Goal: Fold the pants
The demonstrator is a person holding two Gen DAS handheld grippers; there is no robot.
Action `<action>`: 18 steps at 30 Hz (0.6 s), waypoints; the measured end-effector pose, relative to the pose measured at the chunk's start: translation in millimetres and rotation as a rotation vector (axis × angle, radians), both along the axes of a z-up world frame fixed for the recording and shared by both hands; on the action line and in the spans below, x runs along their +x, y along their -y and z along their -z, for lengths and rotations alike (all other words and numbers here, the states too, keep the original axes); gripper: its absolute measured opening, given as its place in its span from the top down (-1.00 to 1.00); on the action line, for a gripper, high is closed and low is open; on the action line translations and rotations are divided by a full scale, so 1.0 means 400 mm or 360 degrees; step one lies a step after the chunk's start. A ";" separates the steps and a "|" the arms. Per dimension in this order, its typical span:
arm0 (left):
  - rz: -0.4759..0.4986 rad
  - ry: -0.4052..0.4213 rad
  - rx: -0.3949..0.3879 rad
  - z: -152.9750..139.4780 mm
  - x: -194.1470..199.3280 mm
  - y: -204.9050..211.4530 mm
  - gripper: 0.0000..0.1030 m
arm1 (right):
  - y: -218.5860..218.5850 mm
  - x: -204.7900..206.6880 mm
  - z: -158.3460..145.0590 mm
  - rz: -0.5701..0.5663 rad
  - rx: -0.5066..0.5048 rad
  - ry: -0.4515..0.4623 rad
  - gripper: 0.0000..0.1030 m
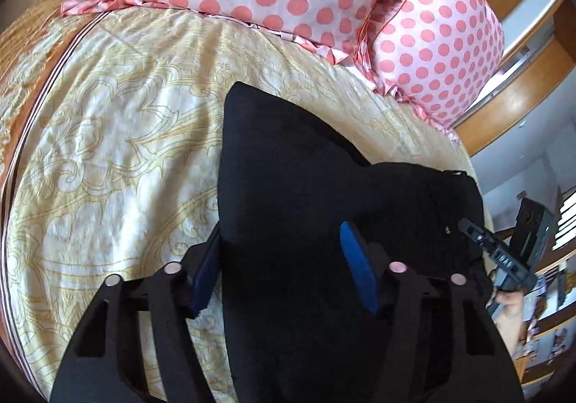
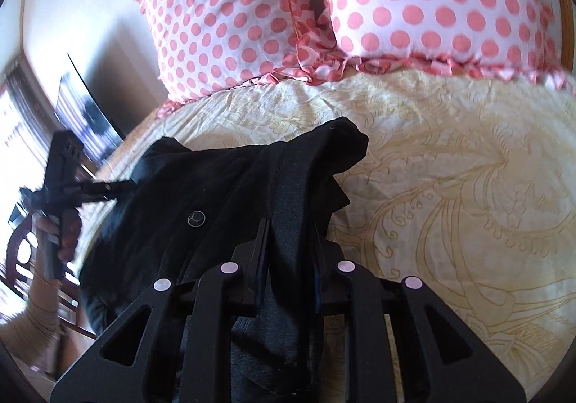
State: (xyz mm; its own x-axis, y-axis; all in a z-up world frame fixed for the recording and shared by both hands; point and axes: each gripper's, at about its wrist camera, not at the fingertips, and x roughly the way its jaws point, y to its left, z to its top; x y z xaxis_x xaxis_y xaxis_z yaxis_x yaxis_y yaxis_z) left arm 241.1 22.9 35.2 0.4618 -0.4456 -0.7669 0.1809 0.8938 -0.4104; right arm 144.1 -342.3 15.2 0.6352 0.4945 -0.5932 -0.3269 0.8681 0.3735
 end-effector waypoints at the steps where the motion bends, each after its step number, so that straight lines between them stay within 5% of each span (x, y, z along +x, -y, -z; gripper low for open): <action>1: -0.0001 0.0005 0.0019 0.001 0.000 0.007 -0.01 | 0.011 0.006 0.007 -0.0003 0.0057 -0.0029 0.58; 4: -0.0014 0.0026 0.0058 -0.002 -0.015 0.000 0.47 | 0.040 0.024 0.036 0.0013 0.0202 -0.0131 0.44; 7: -0.0010 0.0070 0.0046 -0.007 -0.026 -0.005 0.89 | 0.047 0.024 0.047 -0.0009 0.0284 -0.0126 0.53; 18: -0.0019 0.0331 0.0064 -0.099 -0.002 0.011 0.94 | 0.035 0.058 -0.052 -0.0040 0.0364 0.0034 0.68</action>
State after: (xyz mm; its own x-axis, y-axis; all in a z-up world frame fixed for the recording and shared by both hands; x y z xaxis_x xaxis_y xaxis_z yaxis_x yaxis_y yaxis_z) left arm 240.4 18.4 75.0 0.6170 -0.4104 -0.6715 0.2476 0.9112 -0.3294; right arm 167.2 -356.1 36.0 0.6322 0.6304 -0.4504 -0.3576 0.7531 0.5522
